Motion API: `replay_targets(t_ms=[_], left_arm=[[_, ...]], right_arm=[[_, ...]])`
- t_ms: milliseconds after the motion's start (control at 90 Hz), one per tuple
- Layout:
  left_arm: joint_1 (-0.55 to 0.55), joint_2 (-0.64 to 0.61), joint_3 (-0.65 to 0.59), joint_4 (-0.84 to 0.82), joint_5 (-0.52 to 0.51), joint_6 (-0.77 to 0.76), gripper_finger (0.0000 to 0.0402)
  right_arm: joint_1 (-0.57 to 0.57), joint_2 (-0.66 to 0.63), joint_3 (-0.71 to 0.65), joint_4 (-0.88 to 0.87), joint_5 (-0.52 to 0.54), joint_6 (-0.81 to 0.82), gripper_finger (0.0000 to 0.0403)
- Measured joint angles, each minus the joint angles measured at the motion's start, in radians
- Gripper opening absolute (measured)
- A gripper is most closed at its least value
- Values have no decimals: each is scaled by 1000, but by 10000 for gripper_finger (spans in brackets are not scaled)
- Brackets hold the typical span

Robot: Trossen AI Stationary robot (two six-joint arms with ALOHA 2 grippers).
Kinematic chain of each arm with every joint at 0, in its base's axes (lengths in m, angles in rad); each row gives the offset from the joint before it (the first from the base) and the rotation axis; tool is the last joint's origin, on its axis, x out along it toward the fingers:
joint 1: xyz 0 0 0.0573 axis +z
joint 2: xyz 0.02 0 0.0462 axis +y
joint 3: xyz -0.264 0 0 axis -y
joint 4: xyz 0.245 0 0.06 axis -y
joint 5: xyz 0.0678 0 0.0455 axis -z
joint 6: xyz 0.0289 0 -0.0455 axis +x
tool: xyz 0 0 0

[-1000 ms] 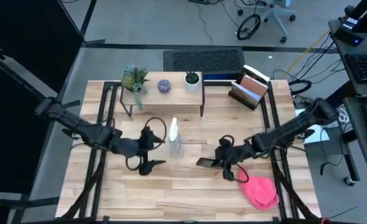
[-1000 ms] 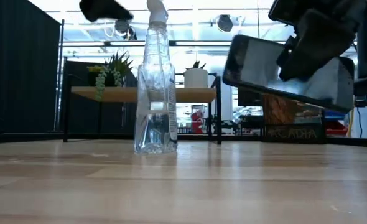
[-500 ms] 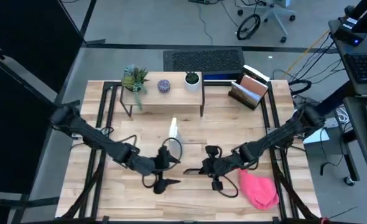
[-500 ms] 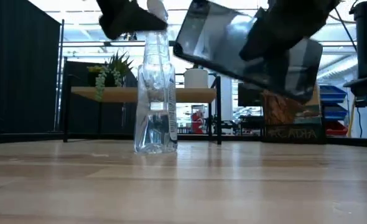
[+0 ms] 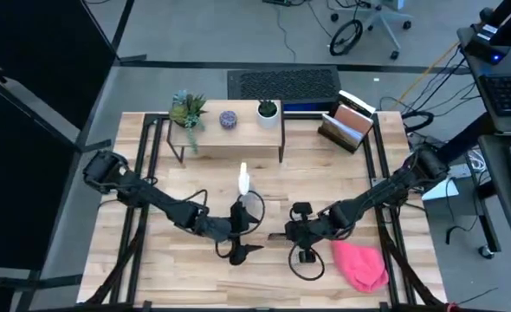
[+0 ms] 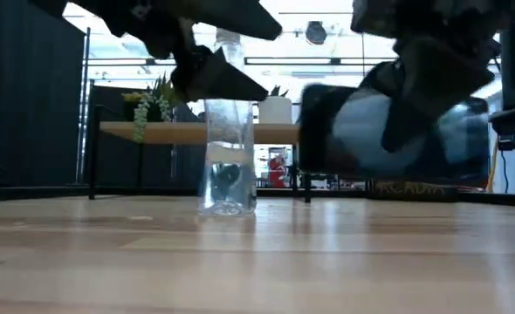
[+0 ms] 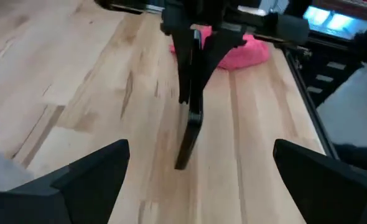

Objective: Apply microfiber cloth
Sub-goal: Wipe the black cellphone with the pink microfiber cloth

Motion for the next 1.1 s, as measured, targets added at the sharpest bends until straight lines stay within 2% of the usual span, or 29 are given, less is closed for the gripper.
replay_targets(t_ms=[311, 400, 567, 678, 767, 844, 922, 1100], left_arm=[[5, 0, 0, -3, -8, 3, 384], [5, 0, 0, -2, -8, 4, 384], [5, 0, 0, -9, -13, 2, 384], [4, 0, 0, -24, -14, 0, 384], [3, 0, 0, -23, -15, 0, 384], [3, 0, 0, -23, -15, -1, 384], [3, 0, 0, -23, -15, -1, 384], [4, 0, 0, -21, -16, 0, 384]], right_arm=[[138, -185, 2, -314, 14, 371, 9], [175, -191, -23, -353, 77, 425, 9], [203, -194, -34, -432, 89, 480, 9], [232, -220, 1, -518, 79, 549, 9], [257, -240, 23, -576, 22, 631, 9], [296, -262, 27, -561, -18, 727, 9], [358, -267, 23, -538, -14, 811, 9], [538, -220, -59, -348, 115, 887, 9]])
